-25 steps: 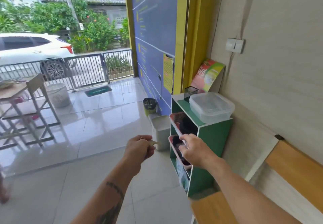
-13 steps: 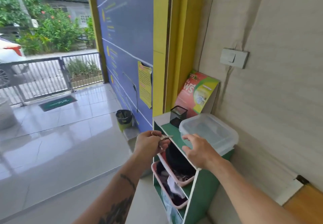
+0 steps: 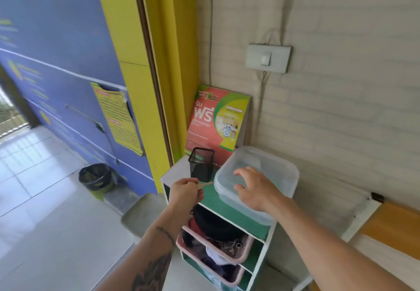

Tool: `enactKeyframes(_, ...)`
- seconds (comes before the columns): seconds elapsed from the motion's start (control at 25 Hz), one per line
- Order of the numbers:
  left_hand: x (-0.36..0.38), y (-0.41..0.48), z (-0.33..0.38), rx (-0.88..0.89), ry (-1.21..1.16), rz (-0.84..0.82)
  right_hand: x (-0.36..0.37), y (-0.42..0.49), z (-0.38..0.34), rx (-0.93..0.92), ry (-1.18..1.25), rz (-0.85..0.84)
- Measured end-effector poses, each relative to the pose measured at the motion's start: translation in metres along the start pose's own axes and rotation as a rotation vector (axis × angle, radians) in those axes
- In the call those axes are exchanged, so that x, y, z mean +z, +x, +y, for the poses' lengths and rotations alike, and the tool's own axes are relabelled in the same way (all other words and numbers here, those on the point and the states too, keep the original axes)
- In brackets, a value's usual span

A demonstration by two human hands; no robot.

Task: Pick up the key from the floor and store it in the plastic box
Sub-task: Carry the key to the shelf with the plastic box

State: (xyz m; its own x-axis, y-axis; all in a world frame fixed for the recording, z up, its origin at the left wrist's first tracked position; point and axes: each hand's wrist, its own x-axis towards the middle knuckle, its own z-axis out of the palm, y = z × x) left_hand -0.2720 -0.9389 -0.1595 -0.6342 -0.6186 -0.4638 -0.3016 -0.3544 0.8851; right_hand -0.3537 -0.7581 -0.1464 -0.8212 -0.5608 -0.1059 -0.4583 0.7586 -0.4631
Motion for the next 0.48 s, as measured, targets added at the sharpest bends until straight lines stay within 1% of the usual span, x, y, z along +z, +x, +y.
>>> enactKeyframes(0.16, 0.013, 0.043, -0.007, -0.041, 0.16, 0.009, 0.005, 0.023, 0.003, 0.019, -0.073, -0.03)
enactKeyframes(0.32, 0.023, 0.069, -0.011, -0.044, 0.321, 0.005, 0.012, 0.04, -0.002, -0.008, -0.133, -0.04)
enactKeyframes(0.4, 0.029, 0.077, -0.012, -0.02, 0.385, -0.062, 0.014, 0.045, -0.004, 0.002, -0.141, -0.028)
enactKeyframes(0.48, 0.032, 0.079, -0.013, 0.045, 0.495, -0.156, 0.016, 0.046, -0.005, 0.018, -0.16, -0.022)
